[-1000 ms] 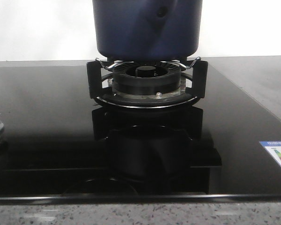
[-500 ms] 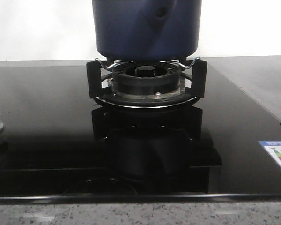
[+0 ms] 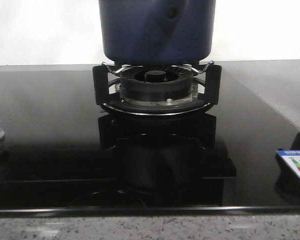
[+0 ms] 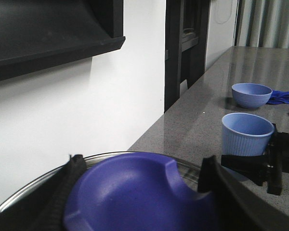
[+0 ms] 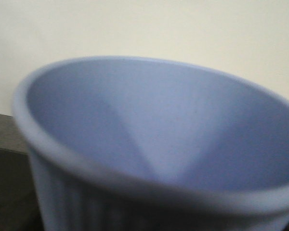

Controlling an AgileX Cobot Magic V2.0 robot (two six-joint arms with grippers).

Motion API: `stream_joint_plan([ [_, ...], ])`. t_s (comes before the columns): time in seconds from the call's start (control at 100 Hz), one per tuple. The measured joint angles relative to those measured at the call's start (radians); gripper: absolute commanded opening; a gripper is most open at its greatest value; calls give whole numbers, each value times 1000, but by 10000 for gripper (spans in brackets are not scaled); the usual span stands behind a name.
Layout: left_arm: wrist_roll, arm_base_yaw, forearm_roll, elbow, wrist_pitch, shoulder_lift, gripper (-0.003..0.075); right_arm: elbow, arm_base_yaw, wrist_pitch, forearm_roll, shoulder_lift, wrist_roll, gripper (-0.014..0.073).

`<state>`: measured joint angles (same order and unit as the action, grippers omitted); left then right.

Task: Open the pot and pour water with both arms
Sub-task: 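Lift the cup with the right gripper and carry it toward the pot, then tilt the held cup over the pot opening with the right gripper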

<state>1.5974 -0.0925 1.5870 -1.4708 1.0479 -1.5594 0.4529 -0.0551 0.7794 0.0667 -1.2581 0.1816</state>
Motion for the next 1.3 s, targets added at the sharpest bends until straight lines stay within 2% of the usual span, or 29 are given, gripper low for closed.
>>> stream_joint_plan([
  [0.32,-12,0,-41,0,7,0,253,159,77,-293,33,102,-4,279],
  [0.52,-15,0,-41,0,7,0,253,277,137,-373,44,104,-6,279],
  [0.81,-18,6,-41,0,7,0,253,417,259,-508,128,98,-6,279],
  [1.08,-18,41,-41,0,5,22,253,534,282,-645,175,47,-6,279],
  [1.3,-18,57,-41,0,7,34,253,610,318,-725,265,9,-6,279],
])
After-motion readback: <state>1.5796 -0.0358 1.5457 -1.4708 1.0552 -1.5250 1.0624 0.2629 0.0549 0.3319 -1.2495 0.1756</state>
